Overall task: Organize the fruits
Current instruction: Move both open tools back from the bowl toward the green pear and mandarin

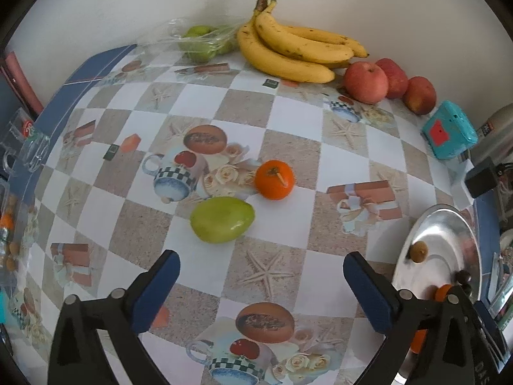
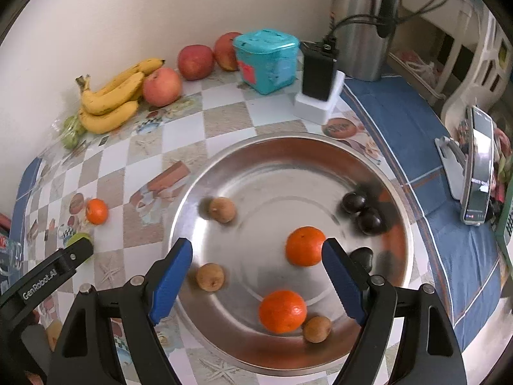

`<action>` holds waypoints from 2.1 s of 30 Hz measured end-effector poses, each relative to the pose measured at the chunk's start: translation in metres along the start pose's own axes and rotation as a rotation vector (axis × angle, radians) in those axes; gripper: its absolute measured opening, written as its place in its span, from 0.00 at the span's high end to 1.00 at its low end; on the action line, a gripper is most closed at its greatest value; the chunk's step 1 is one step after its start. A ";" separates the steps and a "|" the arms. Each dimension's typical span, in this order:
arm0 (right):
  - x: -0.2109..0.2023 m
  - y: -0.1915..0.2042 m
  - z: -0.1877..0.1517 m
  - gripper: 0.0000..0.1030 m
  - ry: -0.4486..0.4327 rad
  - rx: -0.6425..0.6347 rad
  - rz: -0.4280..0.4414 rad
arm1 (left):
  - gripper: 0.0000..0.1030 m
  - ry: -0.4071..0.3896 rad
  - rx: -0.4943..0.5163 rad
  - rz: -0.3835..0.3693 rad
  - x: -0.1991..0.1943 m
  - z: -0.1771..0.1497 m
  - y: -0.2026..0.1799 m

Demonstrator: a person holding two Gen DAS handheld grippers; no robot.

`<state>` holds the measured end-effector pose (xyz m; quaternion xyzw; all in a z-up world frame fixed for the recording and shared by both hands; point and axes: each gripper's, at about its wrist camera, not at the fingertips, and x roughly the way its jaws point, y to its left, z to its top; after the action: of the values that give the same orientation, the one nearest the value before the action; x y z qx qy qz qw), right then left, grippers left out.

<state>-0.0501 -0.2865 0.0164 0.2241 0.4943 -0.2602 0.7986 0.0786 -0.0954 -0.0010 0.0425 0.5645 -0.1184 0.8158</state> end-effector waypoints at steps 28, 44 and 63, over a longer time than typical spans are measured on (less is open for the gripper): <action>0.011 0.085 -0.016 0.06 0.031 -0.211 0.193 | 0.00 -0.036 -0.200 0.124 -0.005 0.030 0.115; 0.025 0.116 -0.011 0.06 0.006 -0.236 0.161 | 0.00 0.003 -0.186 0.053 0.015 0.033 0.106; 0.042 0.113 0.017 0.06 0.004 -0.185 0.110 | 0.09 0.059 -0.111 -0.100 0.043 0.044 0.076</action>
<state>0.0487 -0.2188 -0.0033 0.1767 0.5045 -0.1687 0.8281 0.1515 -0.0374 -0.0301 -0.0276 0.5956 -0.1262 0.7928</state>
